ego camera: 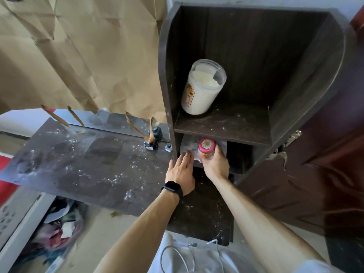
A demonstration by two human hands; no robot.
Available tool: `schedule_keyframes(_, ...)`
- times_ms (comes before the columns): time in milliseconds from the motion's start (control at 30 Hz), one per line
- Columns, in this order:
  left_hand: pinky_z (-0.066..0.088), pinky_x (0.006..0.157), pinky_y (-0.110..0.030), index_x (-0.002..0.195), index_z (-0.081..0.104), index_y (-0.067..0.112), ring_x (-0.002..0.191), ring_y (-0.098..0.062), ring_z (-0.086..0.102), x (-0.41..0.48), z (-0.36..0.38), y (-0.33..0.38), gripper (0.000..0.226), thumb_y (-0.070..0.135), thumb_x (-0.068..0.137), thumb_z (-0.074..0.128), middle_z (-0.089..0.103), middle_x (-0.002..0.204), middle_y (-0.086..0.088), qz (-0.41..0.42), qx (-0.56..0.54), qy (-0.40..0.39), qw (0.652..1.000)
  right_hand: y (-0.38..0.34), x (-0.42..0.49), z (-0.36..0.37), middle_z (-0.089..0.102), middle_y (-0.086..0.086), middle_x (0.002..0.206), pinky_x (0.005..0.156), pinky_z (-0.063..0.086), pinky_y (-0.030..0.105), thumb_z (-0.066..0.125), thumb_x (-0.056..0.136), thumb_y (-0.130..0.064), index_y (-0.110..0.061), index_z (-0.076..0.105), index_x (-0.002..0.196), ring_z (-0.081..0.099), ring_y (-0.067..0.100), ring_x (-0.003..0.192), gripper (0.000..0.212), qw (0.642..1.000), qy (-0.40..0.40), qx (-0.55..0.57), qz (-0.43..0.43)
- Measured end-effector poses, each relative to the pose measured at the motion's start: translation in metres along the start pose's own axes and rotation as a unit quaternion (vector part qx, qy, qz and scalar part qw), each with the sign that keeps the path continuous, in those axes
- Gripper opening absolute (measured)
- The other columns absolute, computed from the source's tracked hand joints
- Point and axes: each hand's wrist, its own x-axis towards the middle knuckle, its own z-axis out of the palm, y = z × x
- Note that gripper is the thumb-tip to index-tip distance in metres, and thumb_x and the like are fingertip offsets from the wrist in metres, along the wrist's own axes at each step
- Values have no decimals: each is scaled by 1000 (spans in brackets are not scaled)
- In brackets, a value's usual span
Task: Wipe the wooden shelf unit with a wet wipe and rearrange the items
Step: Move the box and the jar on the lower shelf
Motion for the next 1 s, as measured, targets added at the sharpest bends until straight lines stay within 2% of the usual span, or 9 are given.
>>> schedule_keyframes(200, 11, 122, -48, 158, 1, 15, 152, -20, 0, 4, -2, -1, 80, 30, 94, 48, -2, 166, 0, 2, 2, -5, 1000, -4, 0, -1, 60, 3, 137, 96, 49, 36, 72, 83, -53, -24, 43, 143, 58, 26, 124, 73, 1000, -11, -8, -4)
schedule_keyframes(433, 13, 122, -47, 158, 2, 15, 152, -21, 2, 7, -3, 1, 81, 32, 94, 49, 1, 166, -1, -3, -7, -6, 1000, -1, -2, -1, 61, 2, 136, 96, 52, 40, 71, 82, -56, -28, 41, 143, 60, 26, 123, 74, 1000, -19, -8, -11)
schedule_keyframes(700, 11, 121, -50, 158, 0, 15, 152, -22, -1, 5, -3, 1, 83, 33, 94, 50, -4, 166, -2, -1, -1, -20, 1000, -2, 1, -5, 60, 7, 136, 97, 50, 40, 71, 81, -57, -23, 42, 144, 59, 28, 123, 78, 999, -44, -24, -7)
schedule_keyframes(833, 9, 122, -48, 158, 1, 19, 152, -23, 3, -3, -1, -2, 83, 29, 93, 51, 1, 166, -3, 0, -40, 34, 999, -4, -1, -13, 51, 10, 145, 103, 44, 38, 76, 78, -54, -18, 35, 150, 51, 28, 132, 90, 997, -68, 16, 12)
schedule_keyframes(900, 9, 123, -42, 158, 6, 22, 152, -20, 6, -14, 4, -10, 79, 28, 92, 50, 7, 166, 0, 6, -65, 70, 995, 3, -11, -19, 50, 10, 147, 102, 43, 31, 77, 82, -42, -15, 38, 149, 53, 25, 129, 82, 998, -48, 33, -21)
schedule_keyframes(1000, 13, 123, -35, 157, 14, 27, 150, -16, 16, -40, 20, -33, 75, 29, 91, 49, 21, 163, 5, -25, -104, 83, 991, 24, -38, -19, 54, 2, 141, 80, 44, 5, 72, 89, -25, -23, 48, 141, 66, 4, 94, 58, 995, -38, 48, -76)
